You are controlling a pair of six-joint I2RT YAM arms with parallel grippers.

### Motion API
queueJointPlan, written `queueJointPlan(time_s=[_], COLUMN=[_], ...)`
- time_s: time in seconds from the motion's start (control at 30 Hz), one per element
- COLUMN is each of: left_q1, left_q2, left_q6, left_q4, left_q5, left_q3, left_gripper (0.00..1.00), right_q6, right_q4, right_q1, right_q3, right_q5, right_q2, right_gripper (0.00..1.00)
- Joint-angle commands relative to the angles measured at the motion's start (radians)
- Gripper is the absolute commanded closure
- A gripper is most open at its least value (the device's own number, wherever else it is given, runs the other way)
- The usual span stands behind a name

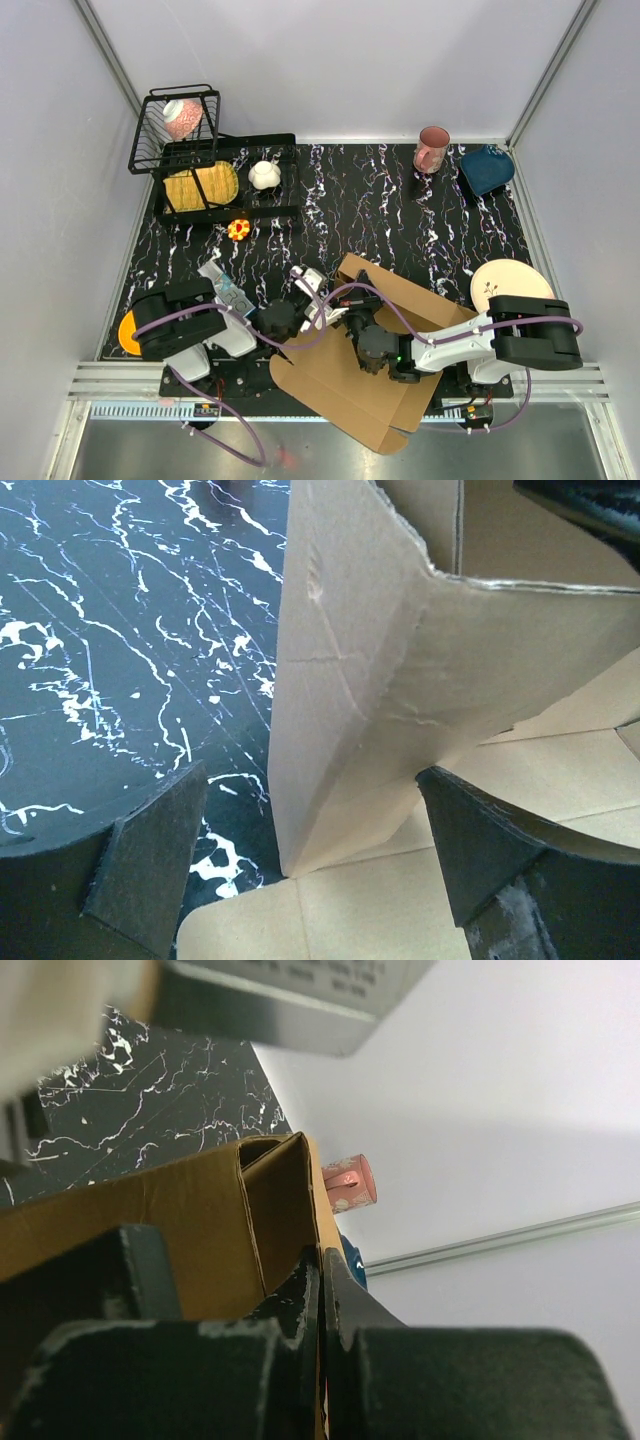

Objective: Fold the paper box

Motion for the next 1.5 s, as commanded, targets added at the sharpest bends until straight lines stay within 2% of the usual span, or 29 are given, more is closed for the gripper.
queueJointPlan(time_s=[0.0,0.13,0.23,0.27,0.33,0.37,0.5,0.63,0.67,0.73,0.77,0.83,0.9,1.0,1.07,1.23,1.33,1.47], left_q1=[0.033,0.047,0.055,0.056,0.058,0.058,0.059,0.059,0.058,0.059,0.059,0.059,0.059,0.058,0.058,0.058,0.058,0.058], left_q2=[0.057,0.075,0.074,0.071,0.066,0.065,0.060,0.052,0.051,0.048,0.048,0.043,0.040,0.033,0.025,-0.006,-0.024,-0.038], left_q6=[0.021,0.021,0.021,0.021,0.026,0.033,0.041,0.044,0.046,0.046,0.047,0.050,0.056,0.064,0.067,0.079,0.084,0.073], left_q4=[0.372,0.372,0.372,0.372,0.372,0.373,0.372,0.372,0.370,0.370,0.370,0.369,0.361,0.329,0.297,0.242,0.170,0.129], left_q5=[0.015,0.037,0.048,0.049,0.048,0.048,0.054,0.043,0.037,0.029,0.022,0.017,0.011,0.008,0.003,-0.009,-0.015,-0.020], left_q3=[0.065,0.083,0.082,0.082,0.080,0.078,0.075,0.066,0.065,0.060,0.062,0.062,0.063,0.074,0.078,0.095,0.112,0.124], left_gripper=[0.10,0.20,0.38,0.50,0.65,0.76,0.94,0.97,0.97,0.97,0.98,0.96,0.96,0.95,0.96,0.95,0.96,0.95], right_q6=[0.108,0.119,0.132,0.143,0.155,0.160,0.146,0.128,0.129,0.134,0.148,0.180,0.263,0.417,0.535,0.706,0.920,0.988], right_q4=[-0.035,-0.050,-0.074,-0.091,-0.111,-0.128,-0.137,-0.136,-0.140,-0.159,-0.192,-0.247,-0.376,-0.582,-0.739,-1.017,-1.267,-1.355], right_q1=[0.017,0.017,0.017,0.017,0.015,0.017,0.015,0.020,0.020,0.030,0.033,0.043,0.050,0.063,0.070,0.096,0.102,0.102], right_q3=[0.013,0.013,0.013,0.015,0.022,0.025,0.047,0.070,0.076,0.097,0.108,0.145,0.186,0.249,0.297,0.370,0.455,0.483], right_q5=[0.006,0.006,0.006,0.006,0.006,0.006,0.015,0.026,0.027,0.033,0.036,0.044,0.039,0.023,0.010,-0.005,-0.085,-0.148], right_q2=[-0.012,-0.018,-0.029,-0.032,-0.041,-0.046,-0.055,-0.083,-0.089,-0.112,-0.118,-0.147,-0.172,-0.230,-0.273,-0.374,-0.428,-0.475], right_gripper=[1.00,1.00,1.00,1.00,1.00,1.00,0.98,0.85,0.75,0.63,0.52,0.42,0.33,0.27,0.26,0.24,0.23,0.22])
